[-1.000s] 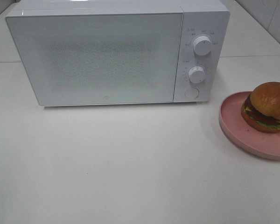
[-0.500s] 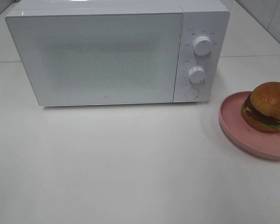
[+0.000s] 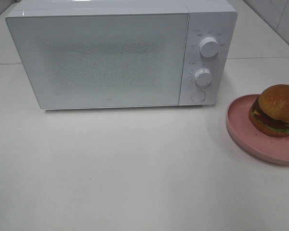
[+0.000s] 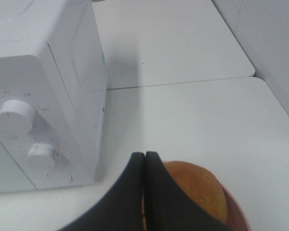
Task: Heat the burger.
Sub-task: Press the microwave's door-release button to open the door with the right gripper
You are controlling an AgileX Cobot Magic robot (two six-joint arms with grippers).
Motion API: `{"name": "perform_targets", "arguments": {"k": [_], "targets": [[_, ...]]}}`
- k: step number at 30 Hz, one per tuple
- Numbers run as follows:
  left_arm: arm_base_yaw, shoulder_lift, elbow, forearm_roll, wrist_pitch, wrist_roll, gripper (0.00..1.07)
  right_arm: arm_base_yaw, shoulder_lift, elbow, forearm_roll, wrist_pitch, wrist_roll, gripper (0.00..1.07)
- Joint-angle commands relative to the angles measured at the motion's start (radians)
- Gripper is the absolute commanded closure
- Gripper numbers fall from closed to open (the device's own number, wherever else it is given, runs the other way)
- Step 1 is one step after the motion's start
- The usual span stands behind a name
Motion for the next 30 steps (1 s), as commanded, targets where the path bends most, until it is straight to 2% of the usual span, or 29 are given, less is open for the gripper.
{"name": "perform_targets", "arguments": {"k": [1, 4, 5, 7, 9, 10, 11, 12, 15, 26, 30], "targets": [[0.002, -0.02, 0.004, -0.004, -0.009, 0.0, 1.07, 0.02, 0.076, -0.008, 0.013, -0.105, 0.022, 1.07], [0.002, -0.02, 0.004, -0.004, -0.009, 0.0, 1.07, 0.053, 0.12, -0.008, 0.012, -0.132, 0.021, 1.07], [0.002, -0.02, 0.004, -0.004, -0.009, 0.0, 1.07, 0.108, 0.17, -0.008, 0.012, -0.163, 0.018, 1.07], [0.002, -0.02, 0.004, -0.004, -0.009, 0.0, 1.07, 0.134, 0.191, -0.008, 0.012, -0.175, 0.017, 1.07], [0.002, -0.02, 0.004, -0.004, -0.009, 0.0, 1.07, 0.211, 0.266, -0.008, 0.012, -0.227, 0.017, 1.07], [0.002, -0.02, 0.004, -0.004, -0.009, 0.0, 1.07, 0.211, 0.266, -0.008, 0.012, -0.227, 0.017, 1.07], [0.002, -0.02, 0.004, -0.004, -0.009, 0.0, 1.07, 0.256, 0.317, -0.008, 0.012, -0.251, 0.018, 1.07], [0.002, -0.02, 0.004, -0.004, -0.009, 0.0, 1.07, 0.256, 0.317, -0.008, 0.012, -0.251, 0.018, 1.07], [0.002, -0.02, 0.004, -0.004, -0.009, 0.0, 1.07, 0.345, 0.423, -0.008, 0.012, -0.312, 0.052, 1.07], [0.002, -0.02, 0.004, -0.004, -0.009, 0.0, 1.07, 0.378, 0.608, -0.009, 0.012, -0.421, 0.195, 1.07], [0.002, -0.02, 0.004, -0.004, -0.009, 0.0, 1.07, 0.378, 0.695, -0.01, 0.012, -0.485, 0.366, 1.07]]}}
